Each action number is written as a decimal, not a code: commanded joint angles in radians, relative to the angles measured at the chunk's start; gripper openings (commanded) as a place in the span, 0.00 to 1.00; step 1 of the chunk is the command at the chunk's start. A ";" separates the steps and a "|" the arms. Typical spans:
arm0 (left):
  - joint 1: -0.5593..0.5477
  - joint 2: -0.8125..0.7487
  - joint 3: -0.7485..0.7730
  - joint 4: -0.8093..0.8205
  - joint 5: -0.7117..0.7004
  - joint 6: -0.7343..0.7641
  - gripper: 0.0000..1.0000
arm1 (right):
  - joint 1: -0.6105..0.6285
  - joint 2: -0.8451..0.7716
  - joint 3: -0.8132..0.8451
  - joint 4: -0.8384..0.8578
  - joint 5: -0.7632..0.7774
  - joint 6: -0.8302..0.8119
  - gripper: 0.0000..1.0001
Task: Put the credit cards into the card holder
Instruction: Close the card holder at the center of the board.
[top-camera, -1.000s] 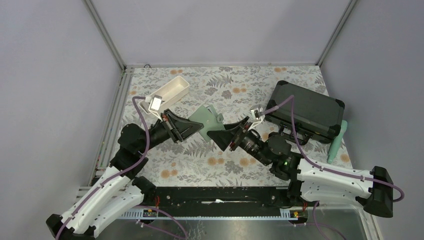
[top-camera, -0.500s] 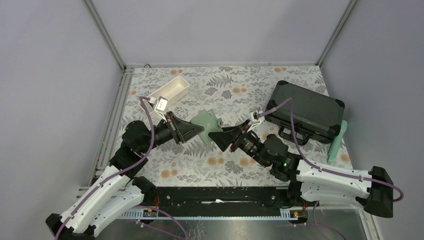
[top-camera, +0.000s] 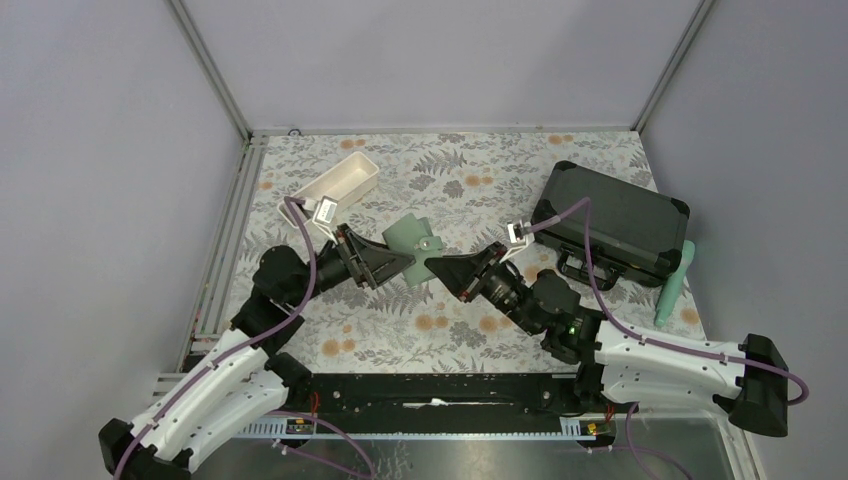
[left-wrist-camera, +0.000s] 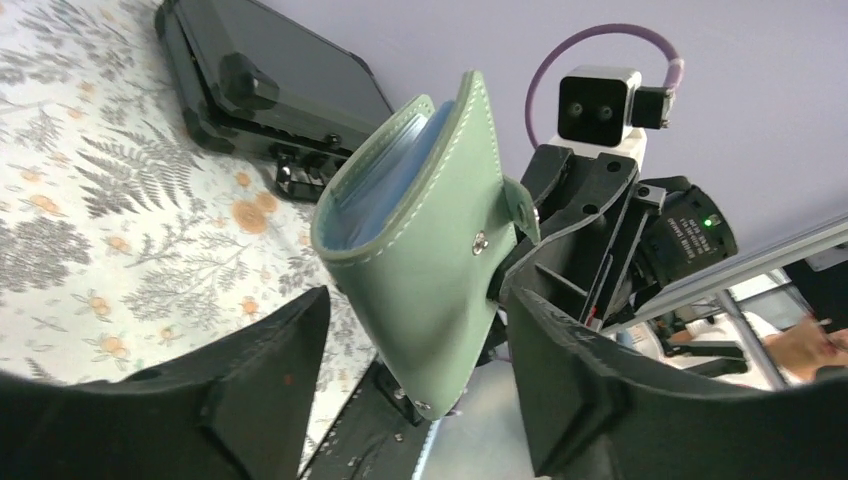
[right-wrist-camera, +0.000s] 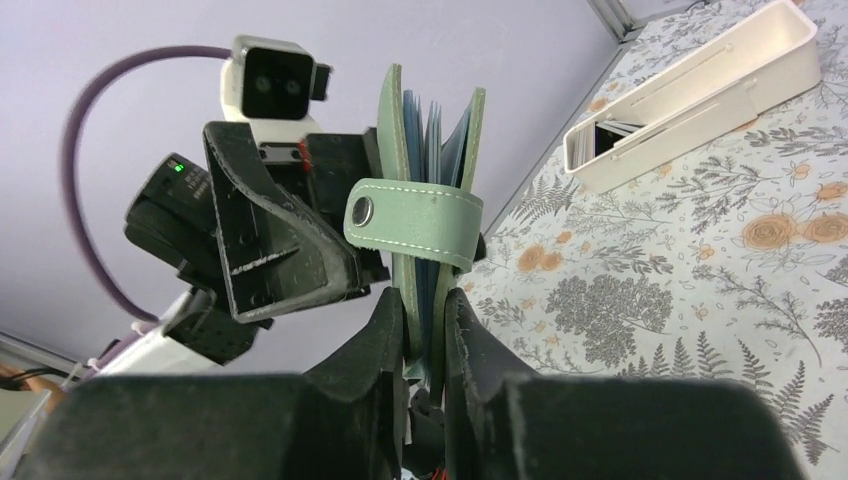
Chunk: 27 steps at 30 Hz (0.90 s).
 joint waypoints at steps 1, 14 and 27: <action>-0.006 -0.008 -0.067 0.245 0.020 -0.103 0.77 | 0.000 -0.026 -0.013 0.130 0.005 0.042 0.00; 0.074 0.042 -0.159 0.711 0.098 -0.422 0.86 | 0.001 -0.056 -0.141 0.466 -0.119 0.047 0.00; 0.083 0.067 -0.118 0.693 0.143 -0.448 0.55 | 0.001 -0.038 -0.145 0.566 -0.223 0.042 0.00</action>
